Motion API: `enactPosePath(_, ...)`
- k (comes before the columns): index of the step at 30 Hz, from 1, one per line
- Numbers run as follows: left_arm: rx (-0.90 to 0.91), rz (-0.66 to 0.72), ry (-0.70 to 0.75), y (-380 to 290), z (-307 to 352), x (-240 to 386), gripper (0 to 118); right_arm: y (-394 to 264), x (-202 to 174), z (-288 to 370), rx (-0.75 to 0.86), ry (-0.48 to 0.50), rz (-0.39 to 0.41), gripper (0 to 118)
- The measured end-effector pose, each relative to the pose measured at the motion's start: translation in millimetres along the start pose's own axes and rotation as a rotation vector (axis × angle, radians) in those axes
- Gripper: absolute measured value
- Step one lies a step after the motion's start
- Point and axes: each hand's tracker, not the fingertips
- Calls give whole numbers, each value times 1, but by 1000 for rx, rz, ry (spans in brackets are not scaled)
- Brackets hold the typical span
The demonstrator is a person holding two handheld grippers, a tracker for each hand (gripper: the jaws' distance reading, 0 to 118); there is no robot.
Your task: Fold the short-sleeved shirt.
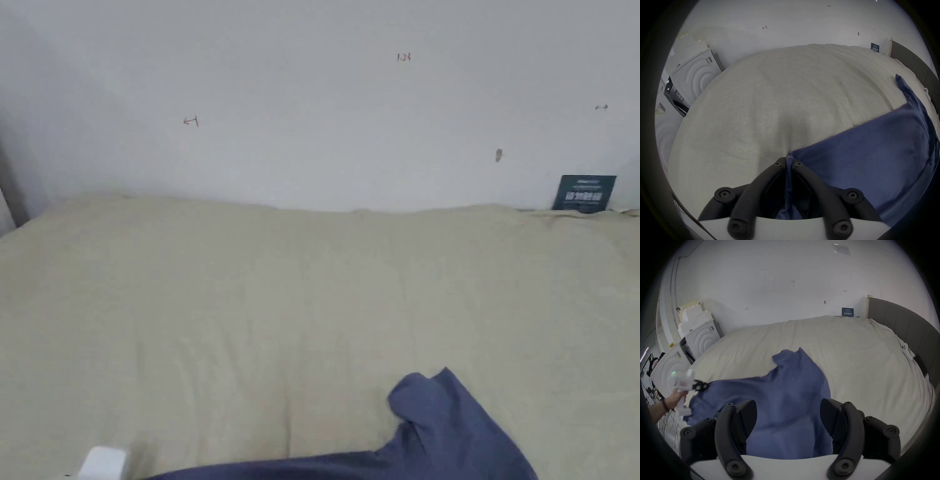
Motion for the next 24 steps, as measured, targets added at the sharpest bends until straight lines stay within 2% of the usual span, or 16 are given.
enactPosePath(2,-35,30,-18,6,-2,-5,6,32,24,-59,-119,-22,-26,85)
enactPosePath(5,-75,47,-49,14,-3,-12,6,55,51,-131,-241,-109,-35,82)
enactPosePath(7,-92,56,-69,17,-3,-17,6,63,63,-162,-269,-143,-70,78)
enactPosePath(9,-102,87,-90,18,-5,-22,6,61,68,-184,-315,-174,-71,77)
enactPosePath(10,-106,103,-101,18,-6,-24,6,58,68,-193,-353,-191,-77,72)
enactPosePath(11,-106,111,-106,19,-6,-26,6,52,67,-198,-386,-194,-63,58)
enactPosePath(13,-110,115,-113,19,-6,-29,6,47,55,-185,-301,-207,39,56)
enactPosePath(14,-111,112,-115,19,-6,-28,6,46,52,-181,-293,-183,66,43)
enactPosePath(16,-108,110,-109,19,-5,-26,6,43,48,-177,-301,-167,93,4)
enactPosePath(19,-86,103,-101,18,1,-25,6,41,47,-167,-281,-155,85,2)
enactPosePath(21,-50,84,-123,17,11,-31,6,46,50,-152,-246,-137,28,2)
enactPosePath(23,45,76,-163,12,36,-35,6,51,52,-127,-178,-60,-39,2)
enactPosePath(24,97,69,-186,8,48,-39,6,53,52,-113,-151,-36,-46,2)
